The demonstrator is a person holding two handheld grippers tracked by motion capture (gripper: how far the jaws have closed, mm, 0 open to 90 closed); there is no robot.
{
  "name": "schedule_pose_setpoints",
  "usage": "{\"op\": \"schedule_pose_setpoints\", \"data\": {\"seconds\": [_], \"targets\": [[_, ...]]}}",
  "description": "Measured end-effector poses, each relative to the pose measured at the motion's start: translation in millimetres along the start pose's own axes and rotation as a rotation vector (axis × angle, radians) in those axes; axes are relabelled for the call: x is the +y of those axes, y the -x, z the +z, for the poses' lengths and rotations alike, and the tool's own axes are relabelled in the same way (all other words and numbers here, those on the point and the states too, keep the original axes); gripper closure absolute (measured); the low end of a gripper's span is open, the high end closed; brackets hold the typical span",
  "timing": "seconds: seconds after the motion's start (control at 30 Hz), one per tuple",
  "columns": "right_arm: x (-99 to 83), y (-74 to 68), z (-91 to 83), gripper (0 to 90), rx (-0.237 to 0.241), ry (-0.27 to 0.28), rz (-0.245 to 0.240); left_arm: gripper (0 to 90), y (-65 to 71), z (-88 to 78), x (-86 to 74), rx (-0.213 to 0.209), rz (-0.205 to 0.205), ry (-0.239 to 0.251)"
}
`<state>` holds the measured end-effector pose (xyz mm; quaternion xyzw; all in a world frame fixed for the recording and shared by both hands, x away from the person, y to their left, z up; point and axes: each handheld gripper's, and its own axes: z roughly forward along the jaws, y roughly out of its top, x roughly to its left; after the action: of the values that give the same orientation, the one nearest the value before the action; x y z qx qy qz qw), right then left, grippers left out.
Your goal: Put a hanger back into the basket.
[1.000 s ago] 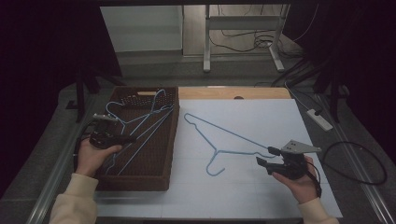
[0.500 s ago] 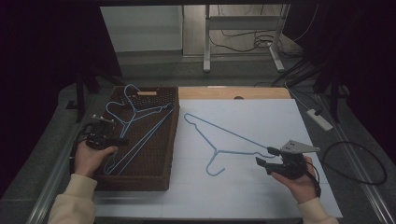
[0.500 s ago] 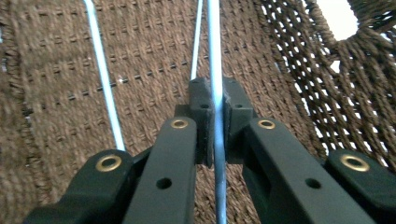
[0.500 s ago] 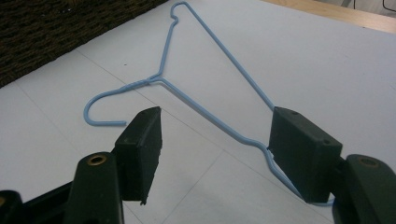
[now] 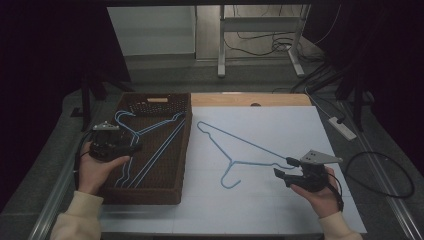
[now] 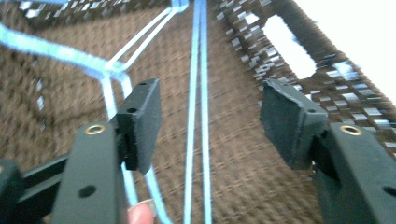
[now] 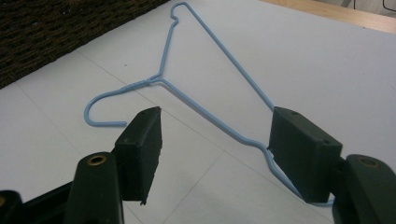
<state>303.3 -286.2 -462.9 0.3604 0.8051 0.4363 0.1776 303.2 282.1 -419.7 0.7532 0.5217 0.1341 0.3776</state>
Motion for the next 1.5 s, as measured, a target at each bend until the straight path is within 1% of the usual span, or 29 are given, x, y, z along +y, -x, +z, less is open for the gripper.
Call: {"op": "schedule_pose_setpoints", "data": {"seconds": [0.17,0.2,0.27,0.3,0.5,0.6,0.67,0.73,0.8,0.93,1.37,1.5], "targets": [[0.1,0.0,-0.3,35.2,0.002,0.001,0.0,34.2,21.3,-11.6,-4.9,-0.064,0.063,0.071],[0.1,-0.1,-0.4,35.2,0.003,0.001,0.0,33.8,26.9,-13.7,-6.9,-0.076,0.076,0.091],[0.4,-0.3,-0.5,35.2,0.005,0.002,0.002,33.3,34.2,-16.3,-9.8,-0.094,0.089,0.117],[0.5,-0.4,-0.6,35.2,0.005,0.003,0.002,33.2,40.3,-18.0,-12.5,-0.106,0.097,0.139],[0.7,-0.4,-1.0,35.0,0.011,0.004,0.002,32.6,59.9,-18.3,-22.0,-0.139,0.139,0.196],[0.6,-0.1,-1.3,34.9,0.013,0.004,0.002,32.4,67.4,-16.5,-24.4,-0.139,0.176,0.194],[0.5,0.0,-1.3,34.9,0.013,0.003,0.001,32.4,70.5,-15.3,-26.6,-0.146,0.178,0.204],[0.5,0.0,-1.4,34.9,0.014,0.002,-0.001,32.4,74.8,-12.8,-29.8,-0.15,0.191,0.199],[0.5,0.1,-1.5,34.9,0.015,0.002,-0.002,32.4,76.9,-11.9,-31.1,-0.154,0.195,0.196],[0.2,0.4,-2.3,34.9,0.014,0.005,-0.002,32.5,78.6,-12.1,-33.4,-0.16,0.192,0.206],[0.0,-0.3,-1.5,34.7,0.01,-0.006,-0.012,32.1,81.0,-5.9,-36.4,-0.161,0.2,0.192],[-0.9,-0.1,-1.4,34.6,0.01,-0.011,-0.013,32.0,83.8,-3.7,-38.6,-0.163,0.205,0.189]]}}
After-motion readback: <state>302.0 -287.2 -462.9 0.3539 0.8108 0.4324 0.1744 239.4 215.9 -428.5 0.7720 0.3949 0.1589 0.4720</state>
